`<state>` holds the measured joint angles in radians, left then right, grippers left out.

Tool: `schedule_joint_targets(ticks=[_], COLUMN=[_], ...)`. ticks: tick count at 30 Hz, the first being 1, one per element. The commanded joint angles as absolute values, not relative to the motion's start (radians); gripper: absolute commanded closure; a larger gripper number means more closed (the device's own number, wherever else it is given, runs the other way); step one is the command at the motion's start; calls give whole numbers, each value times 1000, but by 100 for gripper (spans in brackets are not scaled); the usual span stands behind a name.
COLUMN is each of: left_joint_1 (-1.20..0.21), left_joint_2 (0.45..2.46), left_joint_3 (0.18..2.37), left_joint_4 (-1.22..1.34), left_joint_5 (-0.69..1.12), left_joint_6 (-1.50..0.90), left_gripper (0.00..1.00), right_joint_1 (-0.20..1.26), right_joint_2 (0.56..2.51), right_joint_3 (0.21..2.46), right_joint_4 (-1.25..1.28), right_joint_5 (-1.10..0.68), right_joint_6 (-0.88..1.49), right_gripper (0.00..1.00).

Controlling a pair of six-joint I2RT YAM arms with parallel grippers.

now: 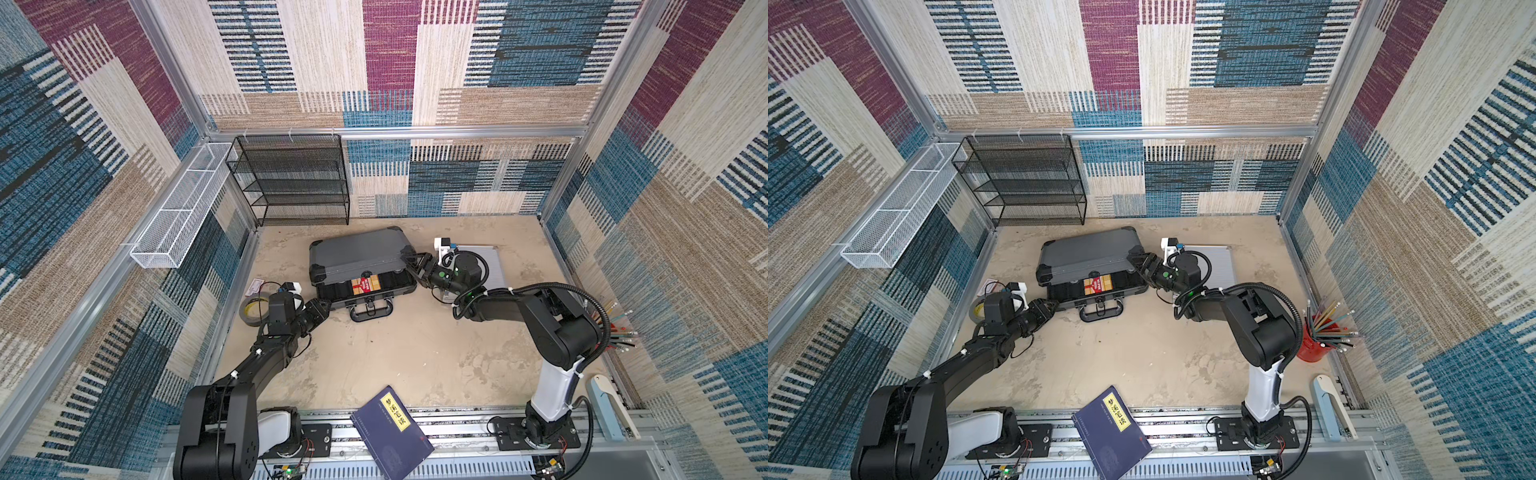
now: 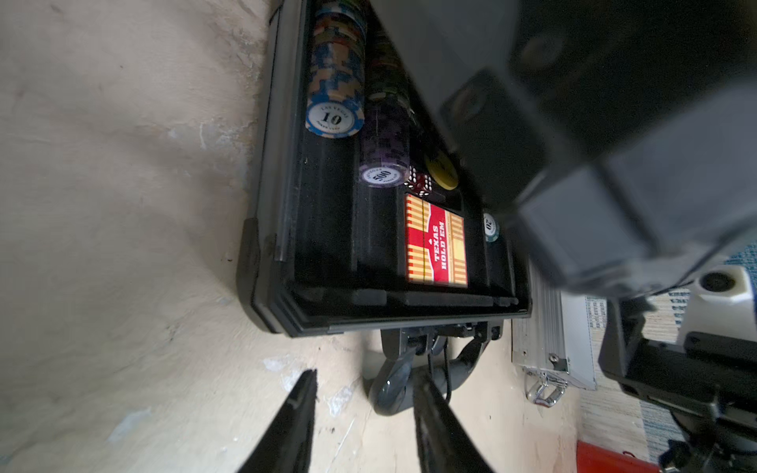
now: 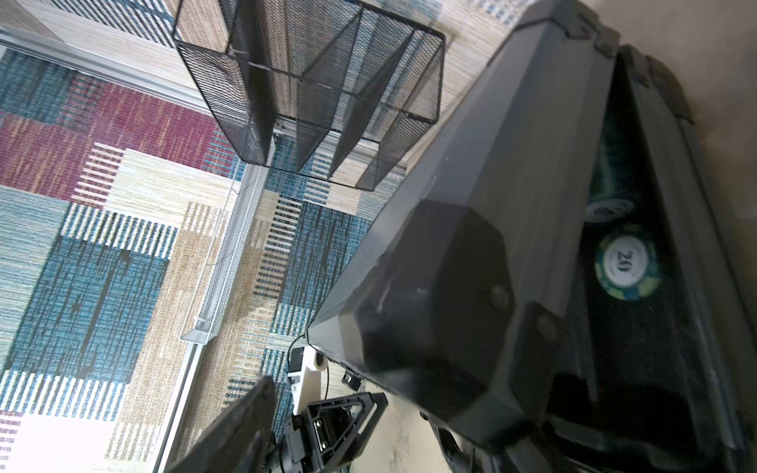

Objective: Open the poker set cases
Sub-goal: Open the case lid on the poker set case.

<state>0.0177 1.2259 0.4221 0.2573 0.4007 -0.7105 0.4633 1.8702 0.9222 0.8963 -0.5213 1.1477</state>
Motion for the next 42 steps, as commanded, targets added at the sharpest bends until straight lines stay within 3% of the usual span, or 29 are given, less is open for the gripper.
schedule_joint_targets(ticks=[1, 32, 42], left_joint_1=[18, 22, 25], left_joint_2=[1221, 1253, 1262], left_joint_3=[418, 419, 436], left_joint_4=[290, 305, 295], left_joint_5=[417, 400, 393], left_joint_6=[-710, -704, -696], left_gripper=[58, 59, 59], right_joint_1=[462, 378, 377], right_joint_2=[1873, 2321, 2258], right_joint_3=[973, 1826, 1828], right_joint_4=[973, 608, 434], right_joint_5=[-511, -584, -568], right_joint_6=[1146, 980, 808], right_gripper=[27, 35, 33])
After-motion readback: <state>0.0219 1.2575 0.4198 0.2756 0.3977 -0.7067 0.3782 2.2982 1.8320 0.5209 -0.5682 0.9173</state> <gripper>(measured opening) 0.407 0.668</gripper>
